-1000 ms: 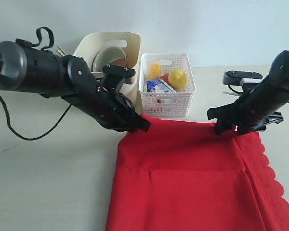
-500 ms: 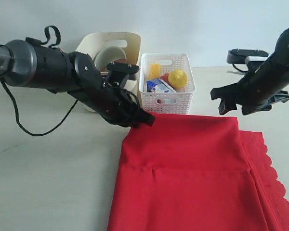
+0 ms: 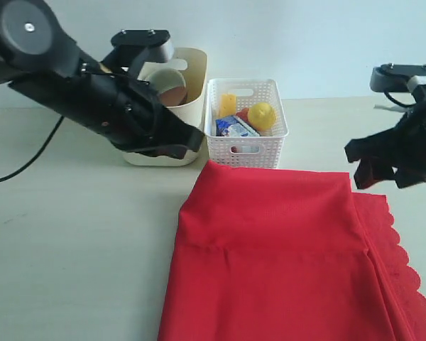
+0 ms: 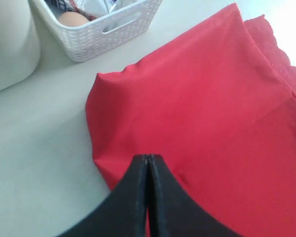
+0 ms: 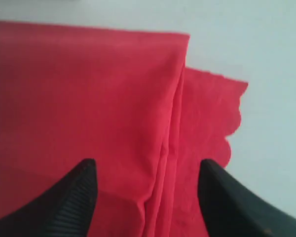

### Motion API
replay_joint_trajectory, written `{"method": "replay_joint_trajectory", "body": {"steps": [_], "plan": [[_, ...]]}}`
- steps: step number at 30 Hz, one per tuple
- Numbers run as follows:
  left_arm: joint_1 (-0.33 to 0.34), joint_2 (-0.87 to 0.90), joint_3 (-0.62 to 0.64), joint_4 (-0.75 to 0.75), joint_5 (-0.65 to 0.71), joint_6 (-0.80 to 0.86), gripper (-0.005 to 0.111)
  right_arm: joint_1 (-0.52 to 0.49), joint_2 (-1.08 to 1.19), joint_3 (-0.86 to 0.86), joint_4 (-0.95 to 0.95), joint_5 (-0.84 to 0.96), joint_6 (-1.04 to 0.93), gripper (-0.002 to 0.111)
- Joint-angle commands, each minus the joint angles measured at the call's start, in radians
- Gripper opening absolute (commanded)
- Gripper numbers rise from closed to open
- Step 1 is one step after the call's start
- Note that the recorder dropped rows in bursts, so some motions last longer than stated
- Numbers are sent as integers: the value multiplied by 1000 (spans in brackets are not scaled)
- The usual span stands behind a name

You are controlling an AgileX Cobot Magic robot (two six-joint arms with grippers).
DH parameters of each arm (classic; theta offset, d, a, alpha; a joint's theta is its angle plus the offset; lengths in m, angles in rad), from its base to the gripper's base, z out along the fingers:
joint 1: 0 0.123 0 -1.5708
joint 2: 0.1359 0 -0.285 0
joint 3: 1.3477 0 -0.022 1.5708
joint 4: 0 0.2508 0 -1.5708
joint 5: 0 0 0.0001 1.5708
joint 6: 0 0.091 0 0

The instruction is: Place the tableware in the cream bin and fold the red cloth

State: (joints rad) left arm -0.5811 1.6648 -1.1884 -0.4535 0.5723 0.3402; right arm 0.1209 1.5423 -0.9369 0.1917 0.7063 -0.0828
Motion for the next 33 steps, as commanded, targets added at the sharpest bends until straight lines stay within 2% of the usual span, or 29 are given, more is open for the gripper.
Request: {"method": "replay_joint_trajectory", "body": {"steps": [1, 5, 8, 21, 33], "plan": [[3, -151, 125, 33, -51, -11, 0, -4, -24, 98, 15, 30, 5, 67], [3, -289, 228, 80, -70, -13, 0, -4, -22, 181, 32, 33, 5, 83], [3, -386, 276, 116, -70, -49, 0, -4, -20, 225, 36, 23, 5, 87], [3, -808, 409, 145, -51, -90, 0, -4, 69, 252, 105, -37, -27, 86], [3, -1197, 628, 203, -57, -90, 0, -4, 155, 219, 173, -58, -116, 86]]}}
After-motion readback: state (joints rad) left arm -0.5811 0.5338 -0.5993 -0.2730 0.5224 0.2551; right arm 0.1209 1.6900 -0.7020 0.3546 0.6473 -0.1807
